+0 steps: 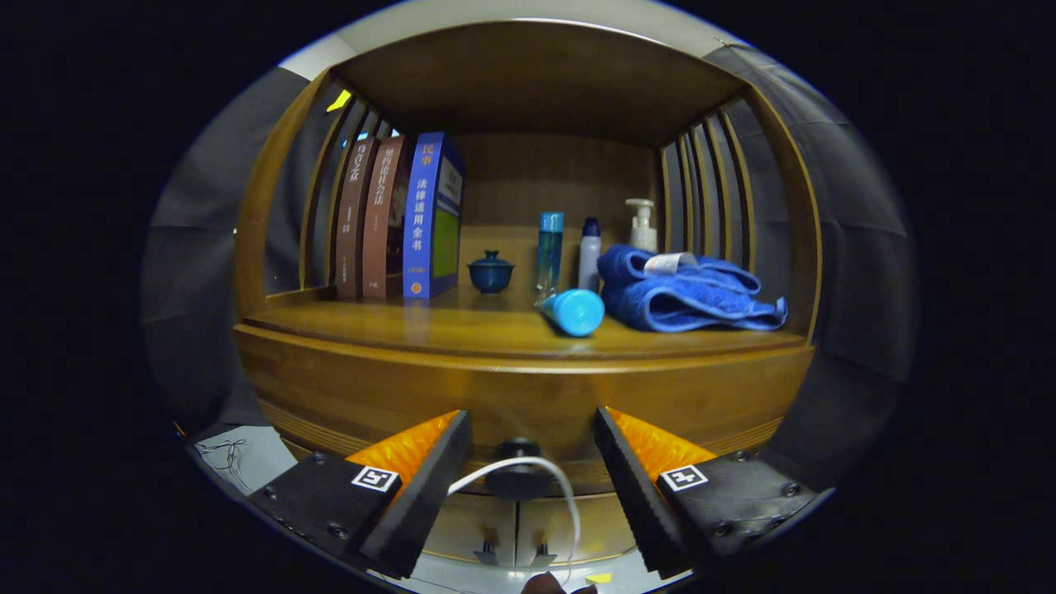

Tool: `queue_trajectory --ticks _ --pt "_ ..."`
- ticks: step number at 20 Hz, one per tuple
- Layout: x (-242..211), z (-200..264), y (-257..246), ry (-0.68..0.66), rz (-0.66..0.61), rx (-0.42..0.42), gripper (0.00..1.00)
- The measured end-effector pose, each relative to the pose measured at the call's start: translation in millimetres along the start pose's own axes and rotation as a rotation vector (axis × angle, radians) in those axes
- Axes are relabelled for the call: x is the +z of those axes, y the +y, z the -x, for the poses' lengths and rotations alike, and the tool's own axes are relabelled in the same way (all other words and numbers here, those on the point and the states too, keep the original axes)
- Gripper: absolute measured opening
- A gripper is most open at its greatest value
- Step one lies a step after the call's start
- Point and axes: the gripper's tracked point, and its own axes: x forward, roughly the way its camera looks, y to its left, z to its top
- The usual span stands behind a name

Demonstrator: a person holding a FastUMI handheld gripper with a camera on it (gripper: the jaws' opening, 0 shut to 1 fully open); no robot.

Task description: Pull open the drawer, take out the items inside it, and place them on the countertop above the cabinet.

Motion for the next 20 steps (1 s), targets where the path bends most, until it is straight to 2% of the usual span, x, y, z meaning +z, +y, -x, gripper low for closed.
queue_trajectory --ticks 5,11,15,20 --pt "43 8 -60 -0.056 0.031 -0.058 1.0" --pt "96 52 -125 -0.139 0.042 -0.132 0.99" --pt "120 95 -119 -0.143 0.012 -0.089 0.99" --pt "144 137 -64 -0.106 -0.057 0.018 0.99"
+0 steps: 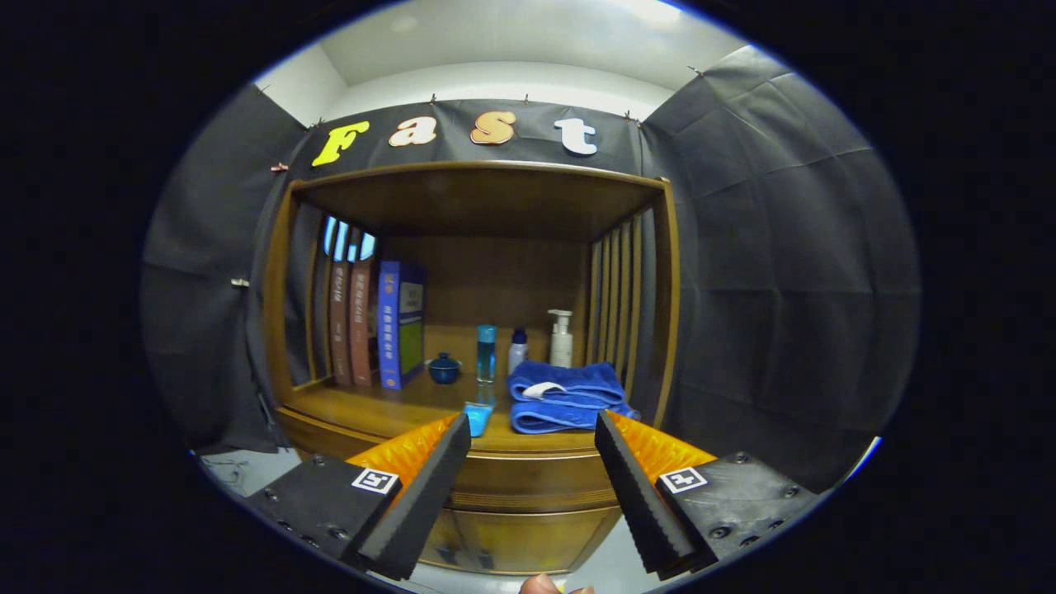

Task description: Pull open the drawer, take out the items inside it, and place them on the countertop above the cabinet.

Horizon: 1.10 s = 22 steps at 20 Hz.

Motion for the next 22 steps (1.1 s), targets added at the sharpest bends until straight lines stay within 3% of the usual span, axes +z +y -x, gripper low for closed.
queue_trajectory --ticks 10,19,22 --pt "105 67 68 -0.002 -0.03 0.074 0.99" --pt "149 87 110 0.058 -0.068 0.123 0.99" --pt "161 85 102 0.033 -0.065 0.085 0.99"
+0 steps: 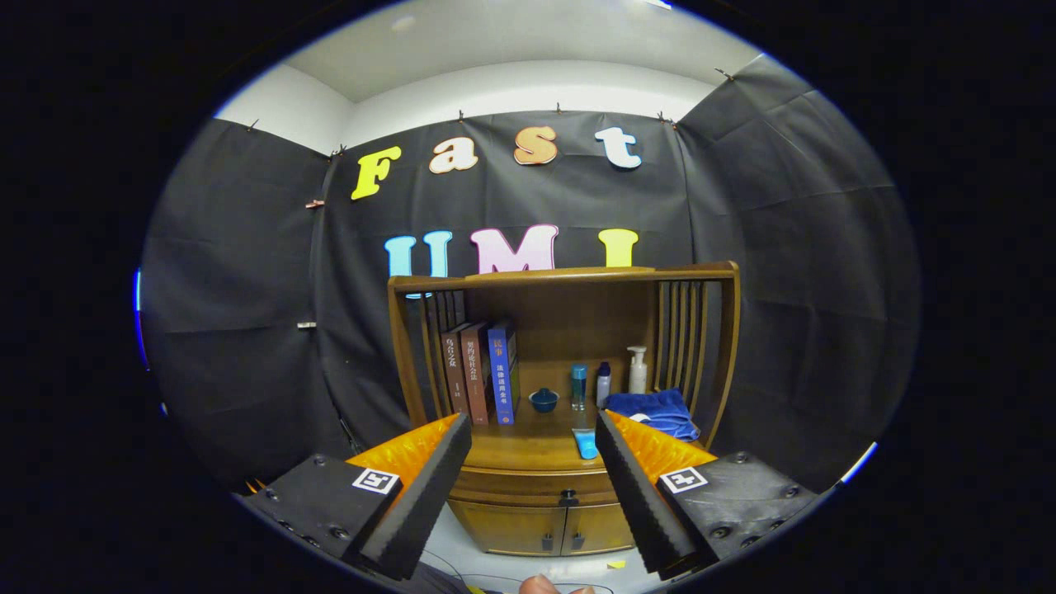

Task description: Pull open the drawer, take out the items inside it, and place them on the countertop above the cabinet.

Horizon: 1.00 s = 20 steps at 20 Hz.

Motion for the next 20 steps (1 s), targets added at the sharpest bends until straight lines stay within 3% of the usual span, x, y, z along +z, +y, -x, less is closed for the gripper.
queue_trajectory --ticks 11,20 --pt "-18 19 -25 -0.043 -0.006 -0.064 0.99" --pt "-27 20 -31 -0.022 -0.025 -0.062 1.0"
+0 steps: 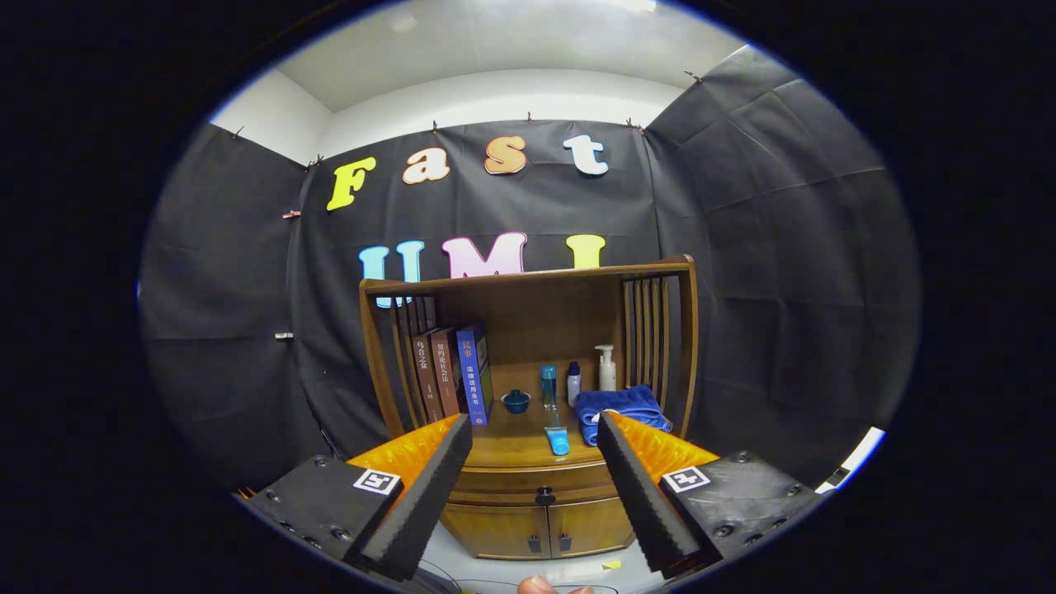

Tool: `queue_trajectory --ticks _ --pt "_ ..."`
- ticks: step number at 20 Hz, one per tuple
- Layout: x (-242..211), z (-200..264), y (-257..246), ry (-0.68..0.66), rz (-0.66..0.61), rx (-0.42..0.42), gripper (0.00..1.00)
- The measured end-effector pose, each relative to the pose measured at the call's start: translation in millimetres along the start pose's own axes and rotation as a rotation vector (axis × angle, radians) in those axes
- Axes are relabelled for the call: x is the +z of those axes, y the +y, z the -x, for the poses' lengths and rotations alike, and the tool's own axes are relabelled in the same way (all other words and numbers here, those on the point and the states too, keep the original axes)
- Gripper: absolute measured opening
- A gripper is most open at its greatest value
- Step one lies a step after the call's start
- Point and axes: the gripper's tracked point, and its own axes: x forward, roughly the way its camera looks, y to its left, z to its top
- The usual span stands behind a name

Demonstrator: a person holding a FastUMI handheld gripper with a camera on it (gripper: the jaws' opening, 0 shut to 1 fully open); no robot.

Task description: Pull open the drawer, take out the items inside it, and place them on the countertop above the cabinet.

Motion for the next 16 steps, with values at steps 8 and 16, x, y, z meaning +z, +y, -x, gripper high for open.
queue_trajectory --ticks 8,16 --pt "-3 1 16 0.002 0.024 0.029 1.0" --pt "-9 -3 19 0.009 0.031 0.031 1.0"
